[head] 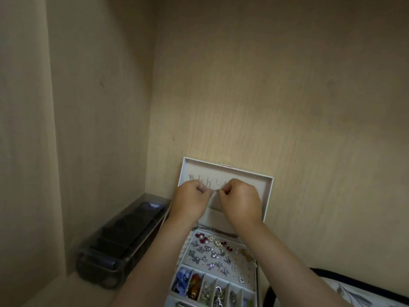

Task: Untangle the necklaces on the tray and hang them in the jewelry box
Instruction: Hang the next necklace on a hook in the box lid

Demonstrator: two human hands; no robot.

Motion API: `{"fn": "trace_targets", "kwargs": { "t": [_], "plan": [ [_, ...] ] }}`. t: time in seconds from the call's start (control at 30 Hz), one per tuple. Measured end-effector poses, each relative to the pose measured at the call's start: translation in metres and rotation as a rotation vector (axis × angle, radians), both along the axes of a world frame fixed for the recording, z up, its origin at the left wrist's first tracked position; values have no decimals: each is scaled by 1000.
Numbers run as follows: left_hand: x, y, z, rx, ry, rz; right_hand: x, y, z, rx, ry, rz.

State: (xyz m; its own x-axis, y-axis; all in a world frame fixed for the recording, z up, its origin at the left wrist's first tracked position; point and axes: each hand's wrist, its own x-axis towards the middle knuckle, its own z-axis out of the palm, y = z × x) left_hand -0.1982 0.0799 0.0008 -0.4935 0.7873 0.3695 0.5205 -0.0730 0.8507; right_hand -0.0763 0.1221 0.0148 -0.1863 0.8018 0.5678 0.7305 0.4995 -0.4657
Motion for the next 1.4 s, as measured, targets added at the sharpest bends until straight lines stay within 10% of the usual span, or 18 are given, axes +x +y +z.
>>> {"fn": "trace_targets", "kwargs": {
  "t": [0.73, 1.4],
  "plan": [
    [4, 11, 20, -97, -130, 85, -7, -4, 8, -109, 220, -144],
    [-12, -27, -4, -78, 184, -358, 11, -23, -13, -617, 575, 324]
  ]
}}
